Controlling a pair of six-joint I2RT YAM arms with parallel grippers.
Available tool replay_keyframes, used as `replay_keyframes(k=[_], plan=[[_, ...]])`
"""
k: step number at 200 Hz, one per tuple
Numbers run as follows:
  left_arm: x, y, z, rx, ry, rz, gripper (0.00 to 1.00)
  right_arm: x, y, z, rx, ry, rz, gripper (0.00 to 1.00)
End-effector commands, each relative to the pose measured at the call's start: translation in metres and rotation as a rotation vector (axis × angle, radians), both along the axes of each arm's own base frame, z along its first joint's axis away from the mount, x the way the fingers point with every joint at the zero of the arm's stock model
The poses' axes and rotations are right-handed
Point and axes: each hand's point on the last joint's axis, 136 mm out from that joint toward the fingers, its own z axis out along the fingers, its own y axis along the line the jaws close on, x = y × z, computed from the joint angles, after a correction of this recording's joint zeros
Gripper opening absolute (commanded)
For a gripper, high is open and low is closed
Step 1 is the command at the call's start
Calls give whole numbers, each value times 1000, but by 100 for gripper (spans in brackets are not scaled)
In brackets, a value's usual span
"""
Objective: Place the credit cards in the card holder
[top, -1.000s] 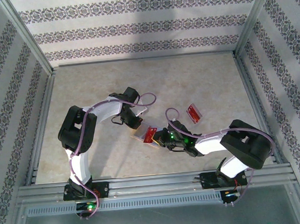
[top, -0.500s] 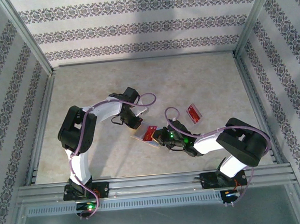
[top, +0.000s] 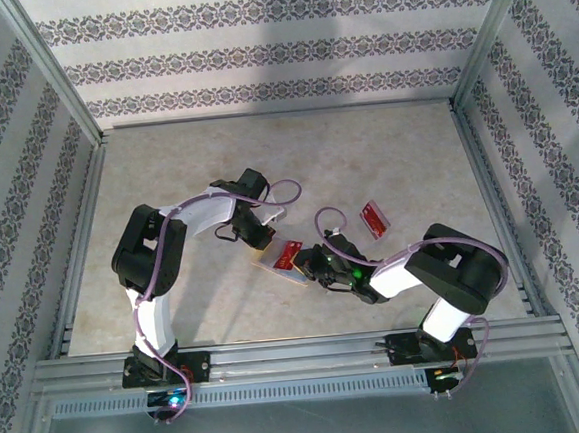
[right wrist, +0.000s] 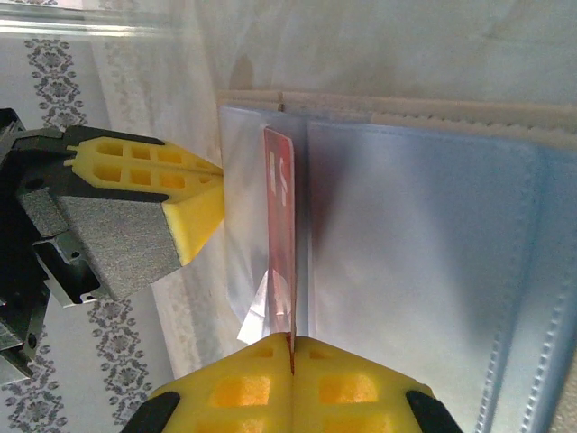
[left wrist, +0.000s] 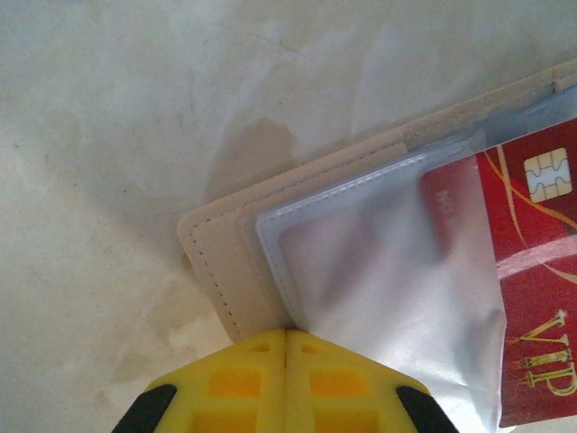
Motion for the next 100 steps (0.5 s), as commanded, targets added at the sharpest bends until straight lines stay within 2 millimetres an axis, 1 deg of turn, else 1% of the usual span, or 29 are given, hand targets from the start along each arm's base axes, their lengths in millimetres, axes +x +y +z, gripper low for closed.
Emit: replay_keyframes(k=[1, 35, 84, 100], plan=[[-6, 7, -10, 46, 3, -3, 0, 3, -5, -7, -21, -15, -46, 0], [-6, 8, -9, 46, 3, -2, 0, 4, -1, -11, -1, -9, -70, 0], [-7, 8, -10, 45, 4, -1, 0, -9, 6, -34, -6, 67, -43, 0], [-7, 7, -10, 43, 6, 1, 0, -10, 8, -36, -6, 75, -38, 0]])
